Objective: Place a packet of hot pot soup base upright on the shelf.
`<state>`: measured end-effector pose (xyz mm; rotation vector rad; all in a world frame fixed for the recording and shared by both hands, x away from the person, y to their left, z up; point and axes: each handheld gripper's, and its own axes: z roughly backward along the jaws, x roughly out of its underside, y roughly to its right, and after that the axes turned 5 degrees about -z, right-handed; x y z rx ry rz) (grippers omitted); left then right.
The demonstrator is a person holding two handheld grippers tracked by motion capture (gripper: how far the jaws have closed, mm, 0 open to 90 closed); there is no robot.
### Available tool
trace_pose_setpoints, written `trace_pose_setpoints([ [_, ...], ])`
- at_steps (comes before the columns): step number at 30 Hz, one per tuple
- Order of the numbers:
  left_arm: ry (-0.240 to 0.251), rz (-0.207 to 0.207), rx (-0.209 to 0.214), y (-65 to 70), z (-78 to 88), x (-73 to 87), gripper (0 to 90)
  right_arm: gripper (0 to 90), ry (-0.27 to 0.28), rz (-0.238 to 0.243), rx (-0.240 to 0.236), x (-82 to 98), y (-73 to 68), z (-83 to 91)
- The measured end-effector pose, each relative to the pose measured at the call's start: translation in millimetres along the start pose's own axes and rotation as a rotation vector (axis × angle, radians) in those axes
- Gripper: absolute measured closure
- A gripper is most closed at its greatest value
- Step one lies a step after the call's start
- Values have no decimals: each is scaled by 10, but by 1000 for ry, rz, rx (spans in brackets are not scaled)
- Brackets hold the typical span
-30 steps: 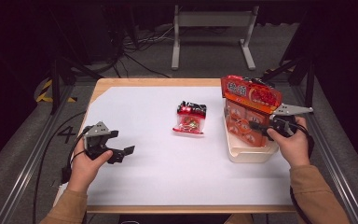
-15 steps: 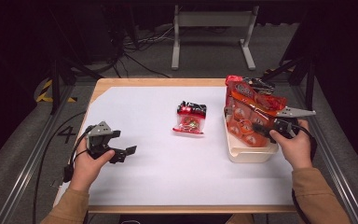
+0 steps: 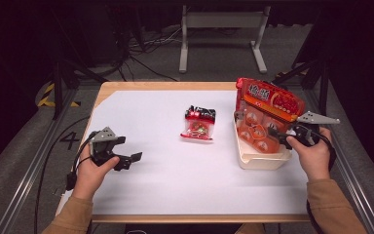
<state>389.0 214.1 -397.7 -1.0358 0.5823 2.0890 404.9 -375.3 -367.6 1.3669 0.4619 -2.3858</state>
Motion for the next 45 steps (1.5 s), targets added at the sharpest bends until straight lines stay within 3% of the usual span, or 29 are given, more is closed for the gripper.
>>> trace_pose_setpoints([
  [13, 4, -10, 7, 15, -26, -45, 73, 306, 55, 34, 39, 111, -93, 331],
  [16, 0, -16, 9, 12, -40, -57, 73, 307, 59, 50, 65, 153, -163, 412],
  [20, 5, -16, 10, 14, -49, -69, 73, 307, 86, 60, 63, 183, -261, 481],
  [21, 3, -22, 12, 14, -52, -73, 73, 304, 98, 89, 76, 220, -350, 517],
  [25, 0, -26, 7, 20, -57, -73, 73, 328, 112, 104, 88, 267, -438, 560],
  [30, 2, -24, 9, 22, -63, -66, 73, 310, 134, 95, -5, 290, -660, 617],
  [34, -4, -21, 14, 32, -67, -64, 73, 303, 128, 118, -89, 267, -867, 560],
  [38, -1, -27, 11, 26, -78, -67, 73, 300, 122, 132, -167, 275, -974, 442],
  [40, 5, -22, 12, 33, -94, -66, 72, 300, 108, 138, -180, 288, -1004, 386],
  [42, 7, -53, -11, 38, -109, -68, 78, 297, 104, 139, -196, 293, -1027, 351],
  [44, 12, -51, -20, 43, -115, -67, 82, 296, 102, 143, -202, 293, -1041, 323],
  [45, 25, -27, -27, 31, -126, -71, 86, 296, 97, 142, -213, 293, -1056, 309],
])
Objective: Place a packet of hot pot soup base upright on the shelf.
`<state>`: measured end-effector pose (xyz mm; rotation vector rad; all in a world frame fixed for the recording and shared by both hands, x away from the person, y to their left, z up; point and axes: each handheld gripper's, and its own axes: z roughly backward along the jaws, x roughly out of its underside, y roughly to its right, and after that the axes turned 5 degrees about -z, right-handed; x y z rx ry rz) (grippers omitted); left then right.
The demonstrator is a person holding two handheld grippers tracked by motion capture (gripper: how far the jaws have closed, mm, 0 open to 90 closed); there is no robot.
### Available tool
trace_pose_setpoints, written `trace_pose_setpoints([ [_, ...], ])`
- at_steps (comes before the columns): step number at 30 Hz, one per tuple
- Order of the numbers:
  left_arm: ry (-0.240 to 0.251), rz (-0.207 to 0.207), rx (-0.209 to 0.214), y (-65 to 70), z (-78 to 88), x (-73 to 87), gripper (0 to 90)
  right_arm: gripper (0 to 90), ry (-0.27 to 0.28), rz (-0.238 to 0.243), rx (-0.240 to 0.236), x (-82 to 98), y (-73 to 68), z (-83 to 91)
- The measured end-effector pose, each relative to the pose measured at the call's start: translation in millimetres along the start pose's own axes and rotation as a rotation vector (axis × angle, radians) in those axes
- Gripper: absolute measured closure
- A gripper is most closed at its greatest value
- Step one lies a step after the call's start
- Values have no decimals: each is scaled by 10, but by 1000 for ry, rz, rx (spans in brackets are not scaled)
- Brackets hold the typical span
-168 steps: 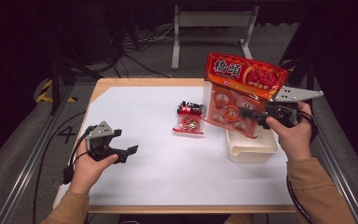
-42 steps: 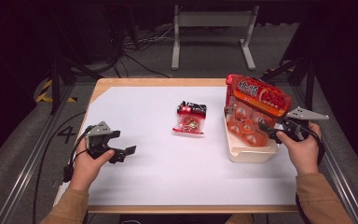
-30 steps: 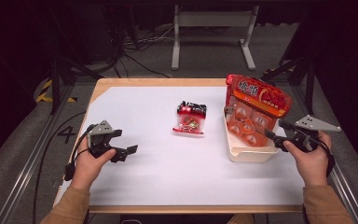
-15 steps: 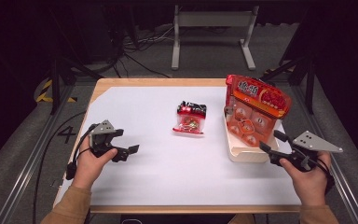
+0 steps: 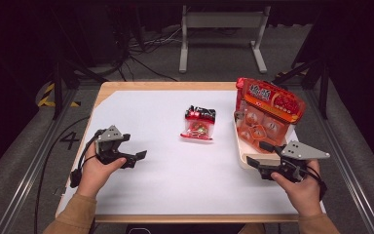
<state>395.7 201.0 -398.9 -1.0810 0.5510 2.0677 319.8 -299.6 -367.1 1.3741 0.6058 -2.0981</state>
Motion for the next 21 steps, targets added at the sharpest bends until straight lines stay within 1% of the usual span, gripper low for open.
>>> trace_pose_setpoints([
  [1, 0, 0, 0, 0, 0, 0, 91, 294, -2, 2, -11, -1, -10, -12],
  [2, 11, 22, -1, -9, -5, -5, 95, 292, -4, 6, -25, -1, -34, -37],
  [4, 21, 32, -2, -16, -6, -16, 97, 291, -12, 21, -37, -6, -71, -75],
  [6, 23, 32, -3, -24, -7, -34, 101, 289, -10, 22, -53, -12, -94, -107],
  [8, 31, 48, 7, -19, -16, -59, 103, 289, -10, 26, -61, -26, -119, -141],
  [10, 32, 48, 11, -20, -22, -69, 103, 289, -9, 25, -67, -30, -133, -156],
  [12, 36, 57, 27, -11, -52, -97, 103, 289, -10, 27, -83, -37, -161, -184],
  [14, 36, 46, 31, 4, -98, -128, 103, 289, -14, 35, -98, -44, -197, -223],
  [15, 34, 34, 30, 3, -116, -140, 102, 289, -13, 35, -103, -47, -205, -235],
  [17, 35, 31, 28, 6, -140, -164, 102, 288, -12, 37, -110, -52, -219, -252],
  [18, 45, 41, 29, 6, -154, -178, 102, 289, -12, 38, -112, -53, -225, -259],
  [21, 61, 48, 39, -6, -189, -210, 101, 289, -12, 40, -119, -56, -238, -273],
])
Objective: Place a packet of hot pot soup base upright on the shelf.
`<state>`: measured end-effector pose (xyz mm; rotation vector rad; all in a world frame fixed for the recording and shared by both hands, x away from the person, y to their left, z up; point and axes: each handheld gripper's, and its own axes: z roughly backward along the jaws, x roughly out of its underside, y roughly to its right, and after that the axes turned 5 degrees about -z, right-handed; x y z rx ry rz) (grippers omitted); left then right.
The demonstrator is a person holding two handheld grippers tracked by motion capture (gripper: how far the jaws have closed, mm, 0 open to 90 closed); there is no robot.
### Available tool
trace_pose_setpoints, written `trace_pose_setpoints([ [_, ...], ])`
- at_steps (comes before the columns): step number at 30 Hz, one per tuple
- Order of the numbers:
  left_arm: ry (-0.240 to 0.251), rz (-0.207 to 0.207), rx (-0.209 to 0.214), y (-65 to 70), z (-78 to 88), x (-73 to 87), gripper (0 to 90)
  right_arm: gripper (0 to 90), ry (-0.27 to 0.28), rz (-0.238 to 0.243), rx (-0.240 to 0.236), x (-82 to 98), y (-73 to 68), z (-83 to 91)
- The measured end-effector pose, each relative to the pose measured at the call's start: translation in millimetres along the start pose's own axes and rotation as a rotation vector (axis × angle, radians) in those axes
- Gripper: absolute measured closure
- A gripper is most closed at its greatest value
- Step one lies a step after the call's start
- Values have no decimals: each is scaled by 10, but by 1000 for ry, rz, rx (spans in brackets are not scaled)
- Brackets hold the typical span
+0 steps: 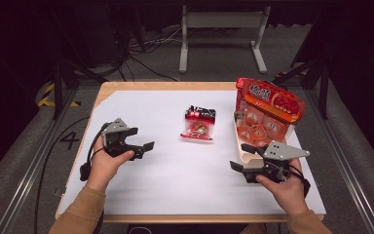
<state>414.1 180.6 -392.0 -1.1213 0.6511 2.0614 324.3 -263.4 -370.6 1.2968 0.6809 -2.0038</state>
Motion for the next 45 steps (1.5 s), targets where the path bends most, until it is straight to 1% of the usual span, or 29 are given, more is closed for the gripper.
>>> trace_pose_setpoints([
  [3, -8, -1, -2, 1, -61, -30, 102, 288, -3, 4, -6, 5, -5, -20],
  [6, -1, 7, 5, 5, -142, -68, 108, 288, -7, 7, -8, 10, -2, -35],
  [7, 1, 0, 7, 1, -172, -86, 111, 288, -7, 8, -9, 10, -1, -37],
  [8, 0, 5, 9, 7, -204, -104, 115, 288, -8, 9, -10, 10, 0, -38],
  [11, -7, 1, 13, 35, -322, -170, 121, 285, -10, 11, -11, 12, 12, -39],
  [12, -13, -8, 14, 41, -366, -193, 125, 285, -10, 11, -12, 13, 16, -38],
  [14, -20, -7, 16, 65, -473, -238, 128, 284, -9, 12, -14, 11, 22, -34],
  [20, -40, -13, 23, 109, -723, -316, 152, 281, -4, 14, -21, 8, 27, -21],
  [21, -40, -13, 23, 109, -723, -316, 164, 281, -5, 14, -21, 12, 29, -21],
  [22, -46, -12, 30, 120, -784, -331, 175, 280, -5, 15, -20, 16, 32, -21],
  [25, -53, -14, 40, 127, -879, -351, 197, 278, -7, 12, -20, 21, 33, -21],
  [26, -54, -7, 46, 132, -916, -357, 206, 277, -8, 14, -20, 21, 33, -20],
  [27, -54, -7, 46, 132, -916, -357, 213, 277, -8, 14, -20, 21, 33, -20],
  [28, -40, 3, 65, 123, -962, -359, 227, 275, -9, 14, -22, 20, 31, -19],
  [30, -12, 0, 75, 99, -1021, -349, 237, 272, -9, 18, -22, 12, 34, -9],
  [33, -6, -11, 73, 92, -1062, -346, 274, 271, -2, 18, -17, 1, 50, 18],
  [34, -12, -14, 71, 96, -1111, -347, 277, 269, 6, 15, -10, -7, 68, 41],
  [36, -20, -22, 72, 106, -1155, -357, 281, 268, 7, 15, -8, -6, 73, 46],
  [39, -25, -18, 77, 115, -1194, -371, 282, 268, 5, 17, -8, -1, 73, 40],
  [41, -44, -19, 74, 125, -1261, -379, 276, 266, 1, 20, -11, 2, 70, 33],
  [42, -48, -27, 73, 122, -1280, -378, 272, 266, 3, 22, -11, 0, 74, 38],
  [43, -52, -21, 74, 128, -1302, -374, 270, 266, 3, 21, -9, -2, 78, 45],
  [45, -56, -22, 72, 127, -1332, -369, 271, 266, 7, 19, -8, -5, 86, 54],
])
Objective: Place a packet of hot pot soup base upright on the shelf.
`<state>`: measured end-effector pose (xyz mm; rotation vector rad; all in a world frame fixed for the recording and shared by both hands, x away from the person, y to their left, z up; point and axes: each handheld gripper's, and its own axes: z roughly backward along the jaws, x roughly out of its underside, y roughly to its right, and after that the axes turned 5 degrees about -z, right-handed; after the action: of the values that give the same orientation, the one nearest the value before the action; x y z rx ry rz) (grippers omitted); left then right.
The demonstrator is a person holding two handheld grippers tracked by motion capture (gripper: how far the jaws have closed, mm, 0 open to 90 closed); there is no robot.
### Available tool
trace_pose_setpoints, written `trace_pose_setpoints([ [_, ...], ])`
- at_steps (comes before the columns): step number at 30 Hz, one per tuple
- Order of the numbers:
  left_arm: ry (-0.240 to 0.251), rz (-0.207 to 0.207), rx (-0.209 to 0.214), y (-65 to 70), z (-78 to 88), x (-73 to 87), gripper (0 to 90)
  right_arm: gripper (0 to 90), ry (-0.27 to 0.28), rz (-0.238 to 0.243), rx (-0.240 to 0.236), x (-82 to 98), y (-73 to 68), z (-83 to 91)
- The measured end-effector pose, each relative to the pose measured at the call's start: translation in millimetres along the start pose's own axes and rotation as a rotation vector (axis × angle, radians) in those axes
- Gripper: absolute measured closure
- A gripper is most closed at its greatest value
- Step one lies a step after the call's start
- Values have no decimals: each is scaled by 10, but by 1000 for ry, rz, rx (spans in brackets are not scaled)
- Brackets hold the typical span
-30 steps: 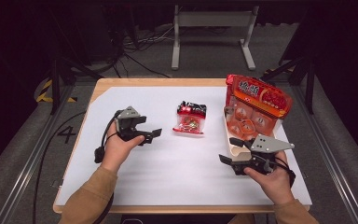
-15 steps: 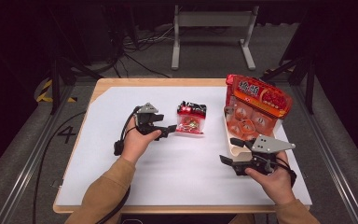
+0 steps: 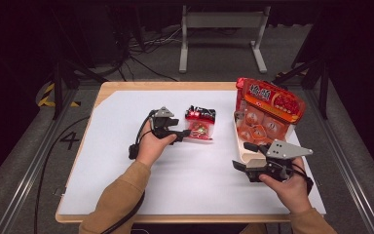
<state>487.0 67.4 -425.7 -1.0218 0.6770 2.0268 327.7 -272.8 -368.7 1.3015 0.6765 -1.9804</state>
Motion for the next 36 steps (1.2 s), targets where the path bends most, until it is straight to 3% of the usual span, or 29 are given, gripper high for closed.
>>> trace_pose_setpoints([
  [7, -24, 26, -3, -4, -78, 19, 276, 266, 9, 0, 17, -11, 41, 53],
  [15, -55, 18, 6, 12, -176, -4, 307, 266, 3, -2, 19, -7, 61, 40],
  [25, -132, 63, -27, -10, -327, 29, 322, 265, 0, -4, 12, -3, 60, 42],
  [31, -132, 95, -21, -19, -396, 37, 313, 264, 0, -6, 8, -2, 64, 43],
  [33, -137, 84, -31, -10, -398, 33, 348, 264, 1, -7, 7, -1, 65, 45],
  [36, -156, 28, -36, 13, -405, 24, 504, 264, -2, -10, 6, 4, 69, 37],
])
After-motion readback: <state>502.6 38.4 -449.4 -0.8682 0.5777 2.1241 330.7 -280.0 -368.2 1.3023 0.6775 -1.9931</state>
